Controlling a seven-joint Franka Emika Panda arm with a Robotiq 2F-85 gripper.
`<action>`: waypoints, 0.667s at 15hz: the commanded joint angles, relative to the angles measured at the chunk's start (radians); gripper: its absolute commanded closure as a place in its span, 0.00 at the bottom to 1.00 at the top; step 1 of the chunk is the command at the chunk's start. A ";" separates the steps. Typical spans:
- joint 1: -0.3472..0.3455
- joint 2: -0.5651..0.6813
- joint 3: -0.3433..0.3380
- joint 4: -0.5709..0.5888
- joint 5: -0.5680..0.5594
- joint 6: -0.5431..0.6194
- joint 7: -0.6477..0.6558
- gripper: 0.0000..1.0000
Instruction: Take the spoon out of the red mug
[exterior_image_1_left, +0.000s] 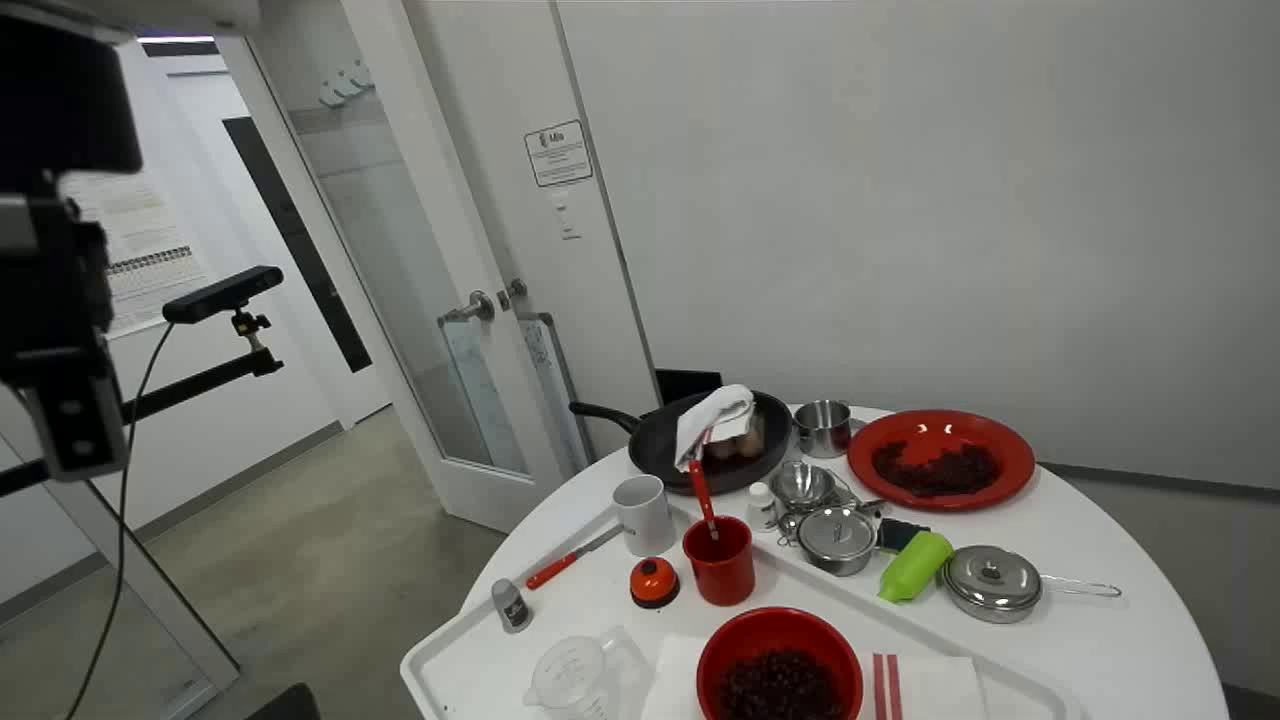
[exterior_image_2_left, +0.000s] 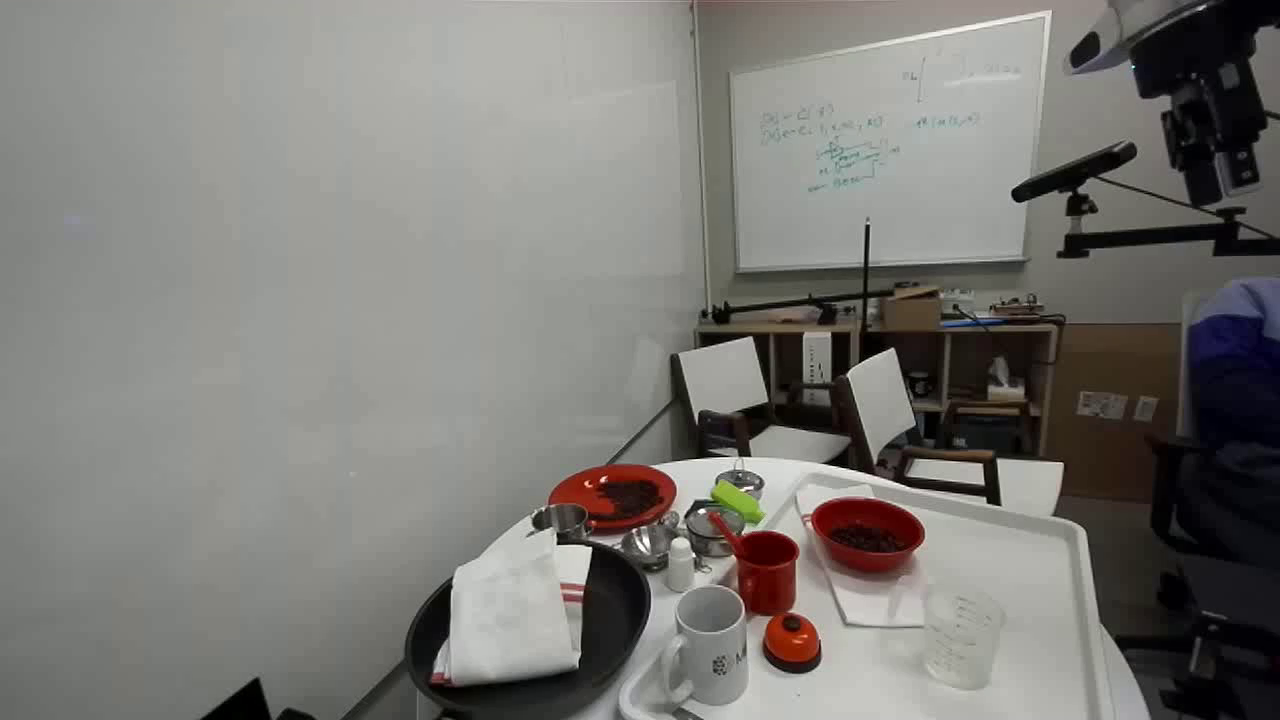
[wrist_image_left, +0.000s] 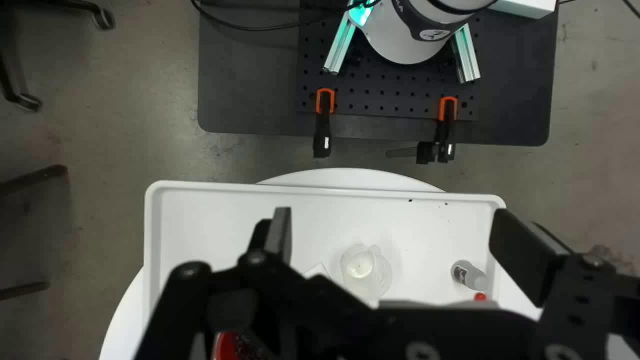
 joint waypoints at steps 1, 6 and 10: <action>0.006 0.000 -0.004 0.002 -0.001 -0.002 0.003 0.00; 0.006 0.000 -0.004 0.002 -0.001 -0.002 0.003 0.00; 0.018 0.044 0.014 0.020 0.004 -0.004 0.021 0.00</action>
